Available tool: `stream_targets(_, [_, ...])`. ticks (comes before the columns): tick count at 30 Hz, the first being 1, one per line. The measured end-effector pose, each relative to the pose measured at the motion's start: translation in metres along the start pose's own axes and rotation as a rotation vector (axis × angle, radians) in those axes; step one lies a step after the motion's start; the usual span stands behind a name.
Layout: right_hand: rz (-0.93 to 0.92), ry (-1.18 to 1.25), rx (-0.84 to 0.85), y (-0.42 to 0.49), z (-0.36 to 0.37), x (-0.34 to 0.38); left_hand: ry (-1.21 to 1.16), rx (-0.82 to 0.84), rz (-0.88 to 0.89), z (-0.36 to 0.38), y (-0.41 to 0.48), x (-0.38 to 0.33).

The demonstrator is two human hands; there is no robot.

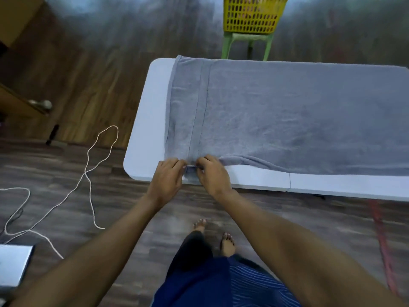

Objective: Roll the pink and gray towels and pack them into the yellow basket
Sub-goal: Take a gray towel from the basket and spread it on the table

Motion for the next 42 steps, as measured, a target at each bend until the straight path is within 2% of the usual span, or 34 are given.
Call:
stream_targets(3, [0.011, -0.149, -0.042, 0.002, -0.003, 0.004, 0.089, 0.022, 0.030, 0.001, -0.006, 0.003])
stream_targets(7, [0.116, -0.222, -0.003, 0.000, -0.004, -0.012, 0.117, 0.051, 0.078, -0.001, -0.009, 0.012])
stream_targets(9, [0.068, -0.251, -0.051, -0.009, -0.007, -0.013, 0.143, 0.074, 0.075, 0.000, -0.011, 0.021])
stream_targets(12, [-0.020, -0.237, -0.153, -0.027, -0.006, -0.004, 0.134, 0.089, -0.033, 0.006, -0.015, 0.041])
stream_targets(14, [-0.021, -0.236, -0.161, -0.038, 0.000, -0.002, 0.114, 0.103, -0.031, 0.015, -0.017, 0.038])
stream_targets(17, [0.044, -0.200, -0.098, -0.048, 0.009, -0.009, 0.065, 0.195, 0.099, 0.042, -0.020, 0.008])
stream_targets(19, [0.062, -0.140, -0.060, -0.051, 0.010, -0.014, 0.024, 0.196, 0.166, 0.055, -0.022, -0.013])
stream_targets(22, [0.063, -0.110, 0.014, -0.054, 0.007, -0.020, -0.051, 0.117, 0.150, 0.054, -0.018, -0.022])
stream_targets(27, [0.132, -0.293, 0.170, -0.066, -0.003, -0.056, -0.028, 0.097, 0.155, 0.046, -0.014, -0.020])
stream_targets(30, [0.200, -0.370, 0.096, -0.082, -0.026, -0.094, -0.007, 0.121, 0.105, 0.047, -0.016, -0.014])
stream_targets(34, [0.263, -0.328, -0.004, -0.114, -0.060, -0.136, 0.099, 0.086, 0.022, 0.053, -0.016, -0.010])
stream_targets(36, [0.204, -0.268, -0.006, -0.125, -0.064, -0.140, 0.134, 0.079, 0.016, 0.063, -0.012, -0.029])
stream_targets(40, [0.109, -0.205, -0.023, -0.136, -0.069, -0.131, 0.084, 0.221, 0.190, 0.106, 0.010, -0.118])
stream_targets(42, [0.098, -0.183, -0.040, -0.140, -0.077, -0.133, 0.022, 0.209, 0.215, 0.120, 0.022, -0.153])
Point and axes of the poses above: each hand's wrist, its own y-axis towards the middle knuckle, its own z-axis out of the palm, x = y × z, the point moved 8 cm from there along y, towards the middle knuckle, and after that the axes turned 13 degrees about x, right-handed, at the moved point
